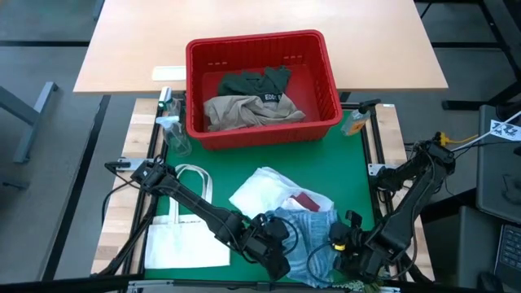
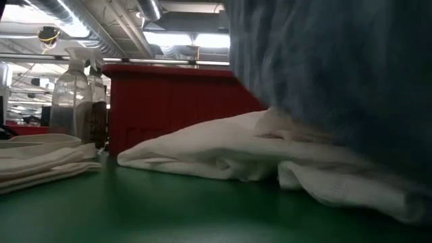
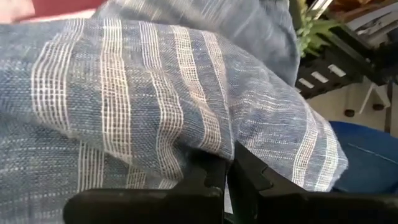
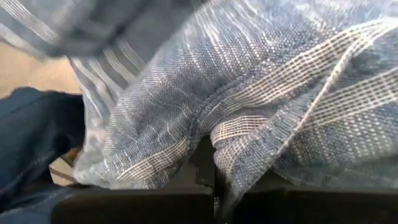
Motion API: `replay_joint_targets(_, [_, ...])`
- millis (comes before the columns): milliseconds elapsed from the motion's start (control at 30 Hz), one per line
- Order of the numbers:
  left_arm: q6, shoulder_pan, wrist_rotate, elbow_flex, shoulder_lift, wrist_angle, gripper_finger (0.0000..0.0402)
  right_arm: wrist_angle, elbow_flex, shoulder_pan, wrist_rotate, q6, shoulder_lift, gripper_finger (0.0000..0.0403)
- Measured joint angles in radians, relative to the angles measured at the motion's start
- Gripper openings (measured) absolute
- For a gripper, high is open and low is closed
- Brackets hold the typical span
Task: Fold Laundry from Bin
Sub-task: Stack the blue checkered polo shirt on top of the folded white underwear
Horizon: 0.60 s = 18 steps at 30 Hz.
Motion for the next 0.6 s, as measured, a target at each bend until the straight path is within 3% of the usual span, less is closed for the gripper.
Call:
replay_joint_targets(267, [0.049,0.022,-0.009,0.053,0.0,-0.002,0.0,-0.067,0.075,0.0,0.074,-0.042,0.0,0.0003])
replay_joint_targets(600, [0.042,-0.002,0.016,0.052,0.001,-0.091,0.0,0.028,0.009,0.0,-0.069,-0.04,0.002,0.0003])
